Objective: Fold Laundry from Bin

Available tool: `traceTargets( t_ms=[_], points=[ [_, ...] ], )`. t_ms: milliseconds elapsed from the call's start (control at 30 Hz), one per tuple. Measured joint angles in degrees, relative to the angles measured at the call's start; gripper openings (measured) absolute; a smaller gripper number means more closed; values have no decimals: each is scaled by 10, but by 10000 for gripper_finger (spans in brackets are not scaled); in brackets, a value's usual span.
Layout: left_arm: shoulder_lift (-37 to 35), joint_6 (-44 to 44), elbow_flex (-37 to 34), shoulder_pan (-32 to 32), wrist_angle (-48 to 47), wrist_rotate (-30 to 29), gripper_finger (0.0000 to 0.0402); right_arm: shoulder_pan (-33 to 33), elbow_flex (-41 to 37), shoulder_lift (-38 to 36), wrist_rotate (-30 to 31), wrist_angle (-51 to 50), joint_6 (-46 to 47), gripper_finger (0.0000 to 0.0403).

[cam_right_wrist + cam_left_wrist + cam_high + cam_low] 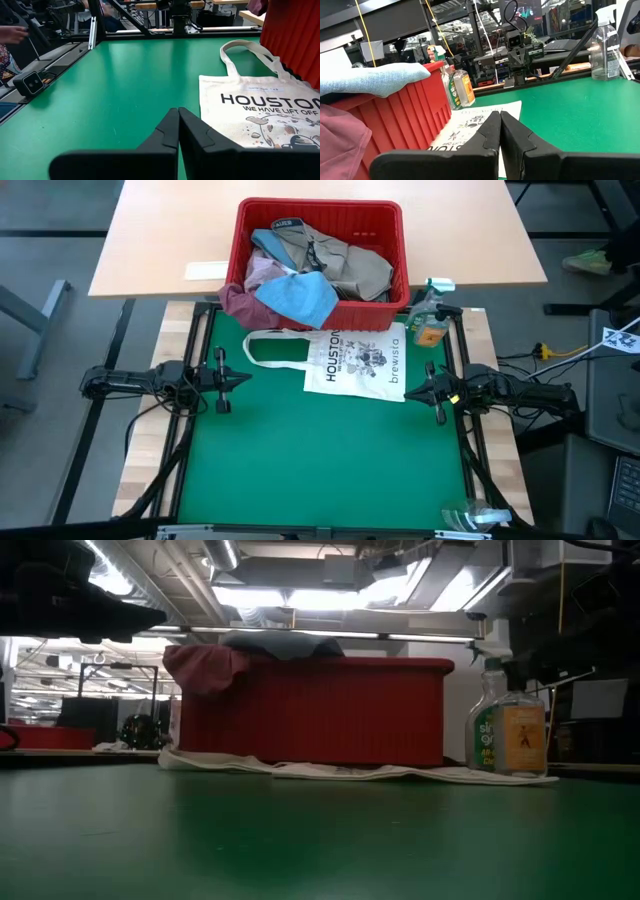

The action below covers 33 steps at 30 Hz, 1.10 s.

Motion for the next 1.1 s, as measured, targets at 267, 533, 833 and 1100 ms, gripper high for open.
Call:
traceTargets(
  t_ms=[267, 533, 833, 1100],
  points=[
    [0, 0, 0, 0, 0, 0, 0, 0, 0, 0, 1, 1, 0, 5],
    [0, 0, 0, 0, 0, 0, 0, 0, -1, 0, 40, 5, 0, 5],
    [0, -5, 0, 0, 45, 16, 0, 0, -2, 0, 28, 43, 0, 5],
    [0, -24, 0, 0, 131, 69, 0, 0, -2, 0, 40, 89, 0, 5]
  ],
)
